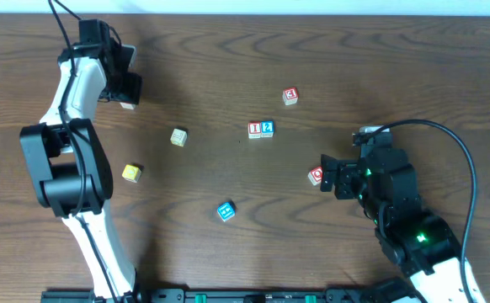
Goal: Spell out Ai2
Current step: 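Lift the 'A' block with the left gripper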
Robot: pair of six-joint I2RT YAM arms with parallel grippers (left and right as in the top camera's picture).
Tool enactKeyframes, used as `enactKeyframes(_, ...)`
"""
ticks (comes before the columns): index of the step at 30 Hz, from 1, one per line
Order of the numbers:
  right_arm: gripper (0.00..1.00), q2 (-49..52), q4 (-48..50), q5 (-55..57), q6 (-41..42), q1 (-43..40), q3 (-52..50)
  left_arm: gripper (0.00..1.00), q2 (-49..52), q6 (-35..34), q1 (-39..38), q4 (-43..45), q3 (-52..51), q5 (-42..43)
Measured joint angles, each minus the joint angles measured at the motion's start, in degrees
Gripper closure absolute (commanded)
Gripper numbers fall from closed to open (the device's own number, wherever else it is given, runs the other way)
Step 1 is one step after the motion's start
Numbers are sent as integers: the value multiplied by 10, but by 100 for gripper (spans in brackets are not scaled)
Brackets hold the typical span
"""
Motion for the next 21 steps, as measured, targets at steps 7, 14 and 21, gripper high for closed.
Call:
enactKeyframes(7,1,0,0,0,0,0,0,38,29,0,0,0,0,8)
enactKeyframes(14,1,0,0,0,0,0,0,40,30,-2,1,16,0,9)
enactKeyframes(21,1,0,0,0,0,0,0,44,31,-2,14,17,0,9)
